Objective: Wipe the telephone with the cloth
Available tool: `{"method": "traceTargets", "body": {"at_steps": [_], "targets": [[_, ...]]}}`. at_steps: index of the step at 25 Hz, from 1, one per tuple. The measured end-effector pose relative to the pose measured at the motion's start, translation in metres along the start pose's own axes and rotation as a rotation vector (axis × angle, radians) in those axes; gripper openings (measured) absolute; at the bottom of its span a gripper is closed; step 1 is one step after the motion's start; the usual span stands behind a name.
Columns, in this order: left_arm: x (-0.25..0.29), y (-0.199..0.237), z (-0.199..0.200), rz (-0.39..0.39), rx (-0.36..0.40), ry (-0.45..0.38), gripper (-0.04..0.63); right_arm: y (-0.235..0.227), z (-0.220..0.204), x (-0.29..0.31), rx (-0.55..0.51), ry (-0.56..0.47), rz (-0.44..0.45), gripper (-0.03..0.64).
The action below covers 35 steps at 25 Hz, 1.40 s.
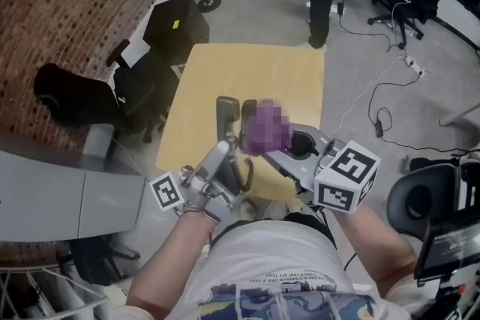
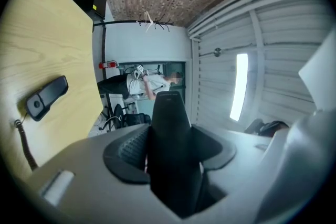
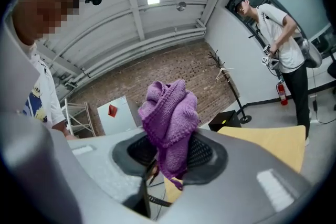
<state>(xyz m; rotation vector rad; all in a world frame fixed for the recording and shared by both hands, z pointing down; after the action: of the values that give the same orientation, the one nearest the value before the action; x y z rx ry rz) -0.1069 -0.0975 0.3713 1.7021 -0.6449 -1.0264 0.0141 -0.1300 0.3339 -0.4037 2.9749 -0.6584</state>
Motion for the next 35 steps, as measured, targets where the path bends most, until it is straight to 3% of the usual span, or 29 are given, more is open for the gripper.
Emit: {"method": "traceTargets", "body": {"at_steps": [6,14,26,35], "targets": [[-0.003,0.0,0.002,-0.024,-0.029,0.03,0.258,-0.01,0.011,0.022,-0.014,-0.029,-0.045,0.126],[-0.005,0.0,0.025,-0.041,-0.052,0.05,0.258,0.017,-0.017,0.043,0.013,0.017,-0.033,0.126],[0.001,0.007,0.044,-0.061,-0.074,0.061,0.258,0.05,-0.054,0.023,0.08,0.115,-0.059,0.126],[-0.007,0.012,0.049,-0.065,-0.111,0.085,0.258,0.076,-0.042,0.02,0.046,0.118,-0.114,0.126]]}}
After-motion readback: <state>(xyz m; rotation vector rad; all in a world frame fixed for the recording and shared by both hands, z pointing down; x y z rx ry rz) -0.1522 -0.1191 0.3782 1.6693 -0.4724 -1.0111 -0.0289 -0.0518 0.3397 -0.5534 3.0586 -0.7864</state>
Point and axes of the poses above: the fingertips, and each gripper's own axes: x forward along the fingers, y to its left, z out of its top, the point moved 4 cm from there along -x, backward along the fingers, and after that the axes turned 3 degrees about -y, right-handed, at the moved point
